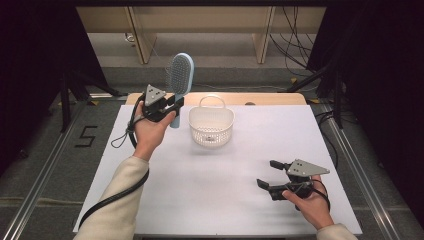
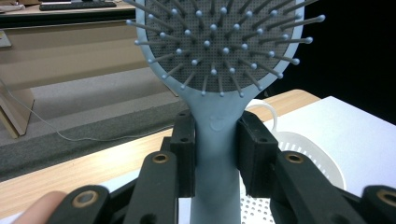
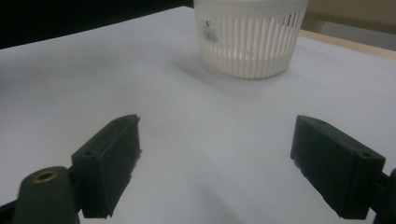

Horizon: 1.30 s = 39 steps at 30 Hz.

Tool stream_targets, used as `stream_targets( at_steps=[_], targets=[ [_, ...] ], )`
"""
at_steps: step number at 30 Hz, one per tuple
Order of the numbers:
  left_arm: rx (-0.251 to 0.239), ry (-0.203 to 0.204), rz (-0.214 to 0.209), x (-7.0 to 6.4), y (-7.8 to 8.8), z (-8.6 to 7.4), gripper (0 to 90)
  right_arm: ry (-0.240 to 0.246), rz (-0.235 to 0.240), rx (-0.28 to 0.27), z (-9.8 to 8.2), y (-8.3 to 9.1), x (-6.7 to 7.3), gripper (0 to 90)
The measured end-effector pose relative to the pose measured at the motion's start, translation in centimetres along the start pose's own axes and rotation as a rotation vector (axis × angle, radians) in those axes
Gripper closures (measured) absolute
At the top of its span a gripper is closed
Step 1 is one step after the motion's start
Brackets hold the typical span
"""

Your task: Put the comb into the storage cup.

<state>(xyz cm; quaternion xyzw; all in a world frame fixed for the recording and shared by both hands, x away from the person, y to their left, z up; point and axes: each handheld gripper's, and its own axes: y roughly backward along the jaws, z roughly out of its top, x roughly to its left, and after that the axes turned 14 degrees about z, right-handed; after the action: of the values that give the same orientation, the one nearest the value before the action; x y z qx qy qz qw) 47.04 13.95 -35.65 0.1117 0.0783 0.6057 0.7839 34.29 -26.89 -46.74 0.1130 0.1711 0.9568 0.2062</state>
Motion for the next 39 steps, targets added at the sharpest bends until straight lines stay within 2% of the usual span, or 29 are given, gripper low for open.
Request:
stream_targets(
  at_steps=[39],
  targets=[
    [-0.013, -0.014, -0.006, -0.76, -0.39, 0.73, 70.0, -0.002, 0.0, -0.003, -0.01, 0.03, -0.01, 16.4]
  ],
)
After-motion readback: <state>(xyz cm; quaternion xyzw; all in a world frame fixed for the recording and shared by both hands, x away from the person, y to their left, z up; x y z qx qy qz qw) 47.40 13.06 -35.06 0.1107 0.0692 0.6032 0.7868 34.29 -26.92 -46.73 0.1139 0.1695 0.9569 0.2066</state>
